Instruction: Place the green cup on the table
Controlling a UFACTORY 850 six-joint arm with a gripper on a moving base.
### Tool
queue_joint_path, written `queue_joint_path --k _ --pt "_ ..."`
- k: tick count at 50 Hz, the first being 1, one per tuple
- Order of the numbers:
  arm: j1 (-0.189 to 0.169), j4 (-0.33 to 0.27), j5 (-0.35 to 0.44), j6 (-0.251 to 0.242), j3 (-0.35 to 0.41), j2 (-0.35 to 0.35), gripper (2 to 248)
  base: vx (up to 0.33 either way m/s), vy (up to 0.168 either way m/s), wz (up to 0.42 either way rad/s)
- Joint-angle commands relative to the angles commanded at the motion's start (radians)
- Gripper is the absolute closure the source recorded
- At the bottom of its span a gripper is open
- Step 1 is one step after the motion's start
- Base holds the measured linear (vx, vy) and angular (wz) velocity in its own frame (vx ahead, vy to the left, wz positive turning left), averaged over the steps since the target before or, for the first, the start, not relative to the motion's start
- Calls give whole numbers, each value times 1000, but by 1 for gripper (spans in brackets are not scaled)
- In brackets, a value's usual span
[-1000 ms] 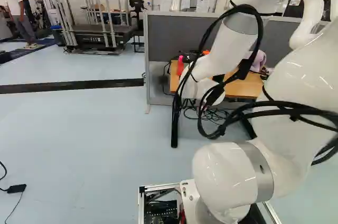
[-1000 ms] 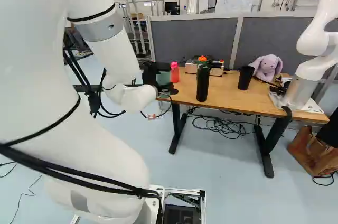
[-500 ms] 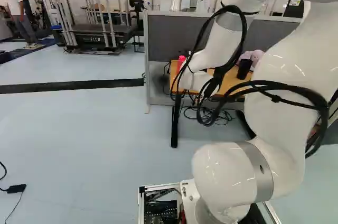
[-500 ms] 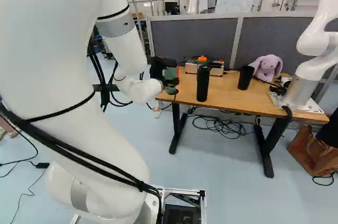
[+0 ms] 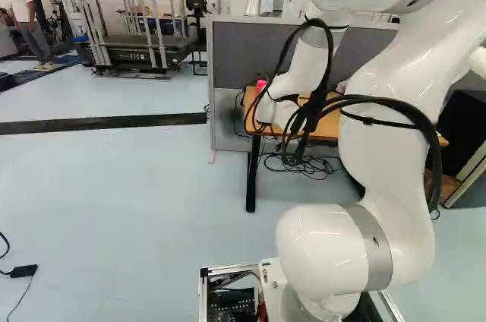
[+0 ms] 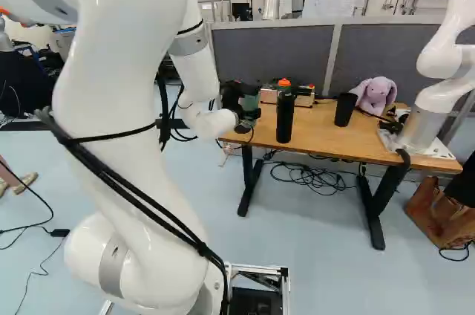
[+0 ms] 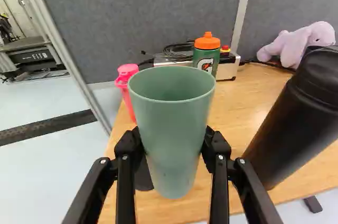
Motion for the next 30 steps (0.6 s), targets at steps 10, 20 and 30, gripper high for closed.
queue_joint_path --k 10,20,30 --pt "-9 31 41 0 -56 -68 125 0 0 0" --pt "-9 63 86 0 -107 -130 125 0 0 0" --pt "-7 85 125 0 -158 -189 125 0 0 0"
